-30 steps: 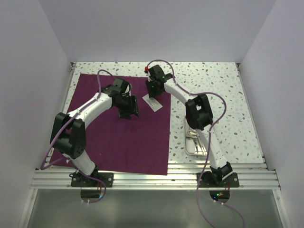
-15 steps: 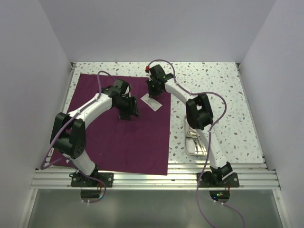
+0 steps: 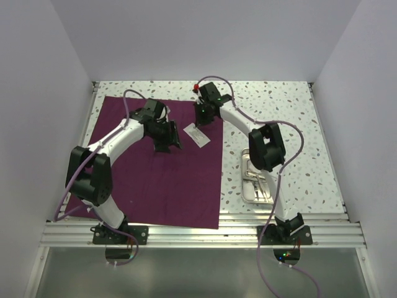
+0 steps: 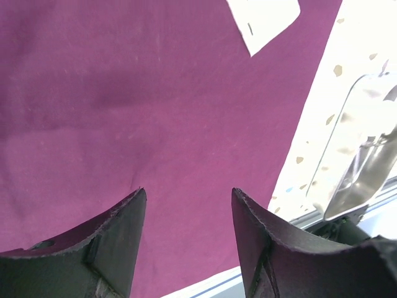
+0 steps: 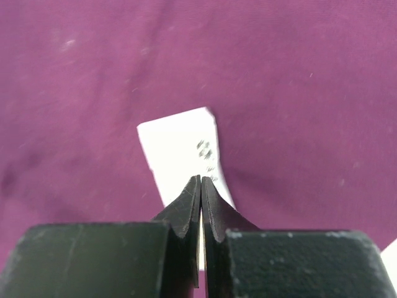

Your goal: Prepare the surgical pack

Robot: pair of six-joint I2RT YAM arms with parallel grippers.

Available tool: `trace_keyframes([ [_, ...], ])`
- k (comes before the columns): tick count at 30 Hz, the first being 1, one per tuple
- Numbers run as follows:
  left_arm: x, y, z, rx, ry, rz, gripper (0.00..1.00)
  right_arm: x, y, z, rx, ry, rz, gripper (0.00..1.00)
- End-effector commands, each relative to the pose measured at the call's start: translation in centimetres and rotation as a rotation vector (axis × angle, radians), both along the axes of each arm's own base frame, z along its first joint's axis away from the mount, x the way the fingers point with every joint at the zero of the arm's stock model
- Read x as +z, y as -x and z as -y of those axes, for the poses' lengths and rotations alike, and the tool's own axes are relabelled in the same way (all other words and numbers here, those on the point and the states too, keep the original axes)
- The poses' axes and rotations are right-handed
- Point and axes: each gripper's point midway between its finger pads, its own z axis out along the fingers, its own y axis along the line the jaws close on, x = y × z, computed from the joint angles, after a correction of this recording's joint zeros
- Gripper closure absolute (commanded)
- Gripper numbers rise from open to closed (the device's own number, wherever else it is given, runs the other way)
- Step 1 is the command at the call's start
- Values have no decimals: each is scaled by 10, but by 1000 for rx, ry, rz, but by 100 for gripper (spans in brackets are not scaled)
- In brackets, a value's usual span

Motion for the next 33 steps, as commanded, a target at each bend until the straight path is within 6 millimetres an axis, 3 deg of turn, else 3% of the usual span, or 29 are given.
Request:
trace_keyframes([
  [1, 16, -26, 6, 17, 76, 52, 39, 72, 2, -8, 11, -115, 93, 100],
  [5, 18, -31, 8, 15, 108, 42, 39, 68, -1, -16, 45, -153, 82, 100],
  [6, 17, -31, 8, 15, 107, 39, 39, 65, -4, -15, 37, -139, 79, 82],
  [7, 18, -31, 8, 15, 107, 39, 39, 45, -7, -15, 41, -111, 54, 70],
  [8, 18, -30, 8, 13, 108, 38, 39, 54, -14, -20, 47, -122, 78, 60],
  [10, 16, -27, 6, 16, 98, 31, 39, 47, -14, -18, 52, -88, 64, 41],
  [12, 16, -25, 4, 16, 88, 34, 39, 45, -10, -17, 69, -61, 70, 24],
  [15, 14, -21, 1, 21, 83, 31, 39, 37, -1, -10, 88, 20, 78, 12],
  [20, 10, -18, 0, 20, 83, 25, 39, 20, 17, 3, 92, 133, 53, 7],
  [25, 12, -22, -3, 26, 82, 29, 39, 19, 27, -2, 120, 166, 62, 6],
  [33, 17, -22, -6, 27, 80, 38, 39, 4, 32, -5, 138, 262, 78, 12],
])
